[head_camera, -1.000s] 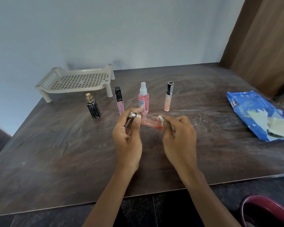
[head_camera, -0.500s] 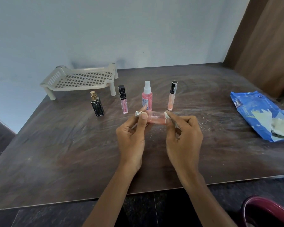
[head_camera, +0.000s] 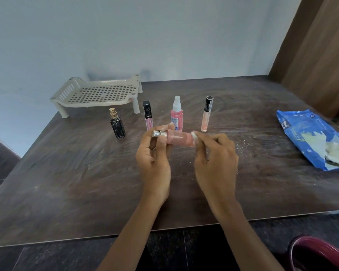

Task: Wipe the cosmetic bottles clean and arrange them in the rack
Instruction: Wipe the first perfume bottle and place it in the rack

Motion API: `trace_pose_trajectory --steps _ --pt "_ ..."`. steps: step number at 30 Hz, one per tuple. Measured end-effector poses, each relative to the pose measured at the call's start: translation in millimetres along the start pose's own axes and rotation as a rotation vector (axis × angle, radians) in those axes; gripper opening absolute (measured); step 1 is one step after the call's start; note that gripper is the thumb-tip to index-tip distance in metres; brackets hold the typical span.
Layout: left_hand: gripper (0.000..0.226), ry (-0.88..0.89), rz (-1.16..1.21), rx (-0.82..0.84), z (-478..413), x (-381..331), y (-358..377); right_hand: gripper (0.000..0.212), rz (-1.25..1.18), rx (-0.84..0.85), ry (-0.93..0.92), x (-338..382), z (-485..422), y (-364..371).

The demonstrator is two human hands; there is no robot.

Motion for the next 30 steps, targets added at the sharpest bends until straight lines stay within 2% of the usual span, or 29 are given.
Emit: trace_pose_trajectory --steps 2,6,11,17,19,25,30 --pt "0.017 0.001 -0.045 0.030 1 3 4 0.023 -0.016 -0.005 0.052 -10 -1 0" --pt "0.017 0.020 -0.104 0.108 3 0 15 0.026 -0.093 0.041 -0.024 22 -7 13" --pt "0.019 0.043 -0.044 0.065 1 -5 8 0.028 -0.137 0.074 -0.114 38 -10 17" --pt "0.021 0.076 -0.082 0.094 0 -4 9 0.024 -0.027 0.119 0.066 -12 -10 17" --pt "0.020 0.069 -0.096 0.104 0 -3 10 0.024 -0.035 0.150 0.076 -11 -12 20" --pt "0.022 0.036 0.048 0.155 -1 -2 11 0.023 -0.126 0.130 -0.108 43 -14 19" --pt "0.019 0.024 0.059 0.116 -1 -3 9 0.024 -0.109 0.145 -0.097 15 -11 24"
Point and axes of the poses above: each hand's wrist, its own z-axis away from the middle knuckle, its own y-axis out of the palm, x = y × z, the point moved 9 cm from there along -z, towards the middle knuckle, and after that the axes turned 7 degrees about -y, right-handed, at the moved point
